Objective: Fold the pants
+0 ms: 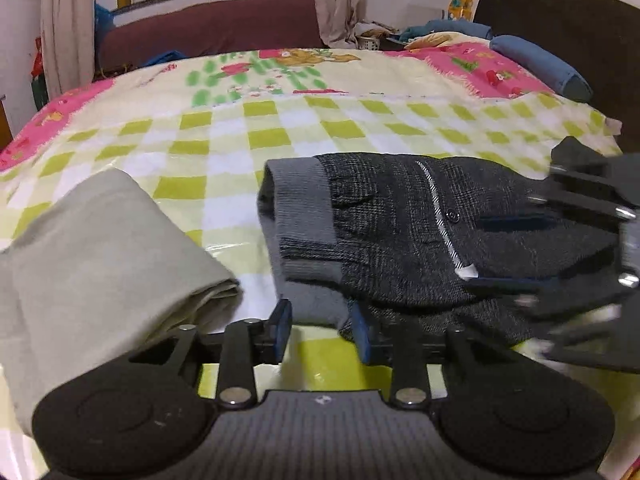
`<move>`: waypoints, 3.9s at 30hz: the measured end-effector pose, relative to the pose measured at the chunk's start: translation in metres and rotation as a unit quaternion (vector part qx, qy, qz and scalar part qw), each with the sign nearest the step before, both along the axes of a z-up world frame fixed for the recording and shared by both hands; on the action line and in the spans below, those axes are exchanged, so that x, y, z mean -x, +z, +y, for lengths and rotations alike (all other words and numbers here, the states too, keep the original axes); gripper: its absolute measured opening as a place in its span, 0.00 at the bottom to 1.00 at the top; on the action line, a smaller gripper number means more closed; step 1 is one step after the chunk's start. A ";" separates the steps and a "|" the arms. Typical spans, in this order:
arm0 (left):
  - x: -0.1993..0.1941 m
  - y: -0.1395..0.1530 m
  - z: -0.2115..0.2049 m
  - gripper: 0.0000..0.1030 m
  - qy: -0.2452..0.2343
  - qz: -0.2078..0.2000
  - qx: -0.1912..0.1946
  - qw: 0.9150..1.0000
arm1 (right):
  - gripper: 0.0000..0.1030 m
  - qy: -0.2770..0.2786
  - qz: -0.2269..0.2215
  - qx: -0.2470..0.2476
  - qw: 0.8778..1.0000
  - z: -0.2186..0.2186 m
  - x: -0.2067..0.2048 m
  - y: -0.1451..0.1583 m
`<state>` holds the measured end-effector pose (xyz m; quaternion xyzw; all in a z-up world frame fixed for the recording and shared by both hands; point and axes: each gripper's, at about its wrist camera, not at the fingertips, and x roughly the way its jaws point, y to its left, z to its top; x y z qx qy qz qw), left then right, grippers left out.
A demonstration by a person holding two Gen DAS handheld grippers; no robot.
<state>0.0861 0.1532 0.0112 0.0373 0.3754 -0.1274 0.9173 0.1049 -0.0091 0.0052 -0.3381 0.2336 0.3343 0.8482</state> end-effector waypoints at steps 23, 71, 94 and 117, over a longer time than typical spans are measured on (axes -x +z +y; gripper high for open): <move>-0.021 0.011 0.017 0.35 -0.041 -0.004 0.045 0.998 | 0.06 -0.053 0.136 -0.109 0.983 0.006 -0.020 0.016; -0.045 -0.020 -0.288 0.35 -0.241 0.017 -0.022 0.970 | 0.31 -0.664 0.070 -0.413 0.620 -0.554 -0.087 0.001; -0.040 -0.025 -0.314 0.40 -0.255 0.033 -0.052 0.965 | 0.04 -0.627 0.004 -0.484 0.611 -0.590 0.025 0.027; -0.036 -0.023 -0.332 0.40 -0.265 0.028 -0.090 0.960 | 0.25 -0.662 0.058 -0.536 0.521 -0.651 0.004 -0.003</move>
